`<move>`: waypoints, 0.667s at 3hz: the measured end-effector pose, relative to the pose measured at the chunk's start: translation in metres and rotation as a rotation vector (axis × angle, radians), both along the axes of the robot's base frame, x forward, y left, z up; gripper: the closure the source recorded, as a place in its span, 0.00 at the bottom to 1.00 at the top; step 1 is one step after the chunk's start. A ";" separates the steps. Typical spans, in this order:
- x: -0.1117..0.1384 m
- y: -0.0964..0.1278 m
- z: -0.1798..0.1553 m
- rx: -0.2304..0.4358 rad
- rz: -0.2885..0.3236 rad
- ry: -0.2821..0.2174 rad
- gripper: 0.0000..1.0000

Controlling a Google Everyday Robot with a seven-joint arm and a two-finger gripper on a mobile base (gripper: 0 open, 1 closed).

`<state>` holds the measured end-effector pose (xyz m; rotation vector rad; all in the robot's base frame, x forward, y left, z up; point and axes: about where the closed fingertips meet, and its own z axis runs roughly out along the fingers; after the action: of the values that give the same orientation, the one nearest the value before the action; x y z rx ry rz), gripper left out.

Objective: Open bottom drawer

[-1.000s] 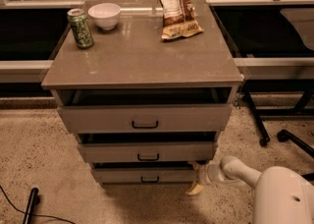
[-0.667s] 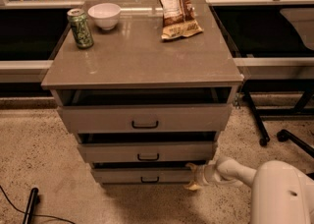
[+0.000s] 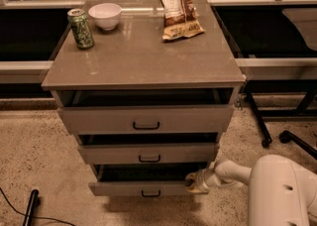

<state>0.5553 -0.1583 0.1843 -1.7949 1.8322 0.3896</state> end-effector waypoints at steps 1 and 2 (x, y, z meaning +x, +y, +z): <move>0.000 0.000 0.005 0.000 0.000 0.000 0.66; 0.000 0.000 0.005 0.000 0.000 0.000 0.42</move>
Offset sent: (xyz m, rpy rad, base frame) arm 0.0000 0.0000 0.0049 0.0000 0.0000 0.0000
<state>0.5553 -0.1583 0.1894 -1.7949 1.8322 0.3896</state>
